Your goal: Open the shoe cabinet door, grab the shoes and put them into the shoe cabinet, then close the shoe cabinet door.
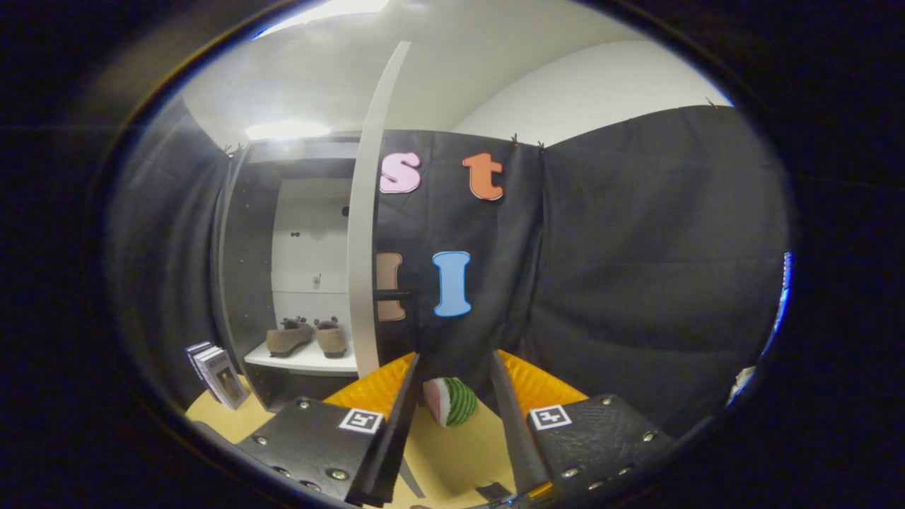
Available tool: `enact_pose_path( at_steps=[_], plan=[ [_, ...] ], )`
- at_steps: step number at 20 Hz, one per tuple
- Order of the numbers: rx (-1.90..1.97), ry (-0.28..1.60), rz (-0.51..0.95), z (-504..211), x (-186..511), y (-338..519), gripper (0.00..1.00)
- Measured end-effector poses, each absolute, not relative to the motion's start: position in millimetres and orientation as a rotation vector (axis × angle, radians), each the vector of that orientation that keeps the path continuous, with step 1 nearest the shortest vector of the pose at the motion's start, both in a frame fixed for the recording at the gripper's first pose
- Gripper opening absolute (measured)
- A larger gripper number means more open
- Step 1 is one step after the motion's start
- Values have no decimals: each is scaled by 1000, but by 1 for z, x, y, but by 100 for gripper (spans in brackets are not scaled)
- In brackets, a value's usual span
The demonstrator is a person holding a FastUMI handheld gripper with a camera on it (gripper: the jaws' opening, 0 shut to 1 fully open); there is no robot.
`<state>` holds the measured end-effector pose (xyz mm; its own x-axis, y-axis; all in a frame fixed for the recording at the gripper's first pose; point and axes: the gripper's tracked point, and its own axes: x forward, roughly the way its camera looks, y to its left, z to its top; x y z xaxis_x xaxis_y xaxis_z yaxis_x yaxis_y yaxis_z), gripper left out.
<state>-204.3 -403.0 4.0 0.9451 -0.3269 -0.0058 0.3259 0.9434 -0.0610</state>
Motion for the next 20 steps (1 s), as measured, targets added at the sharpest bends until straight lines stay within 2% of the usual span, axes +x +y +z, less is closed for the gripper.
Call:
enact_pose_path(
  at_steps=[9,20],
  plan=[
    [-32,32,-228,0,-197,-374,62],
    [26,45,65,-13,-166,-252,62]
  ],
)
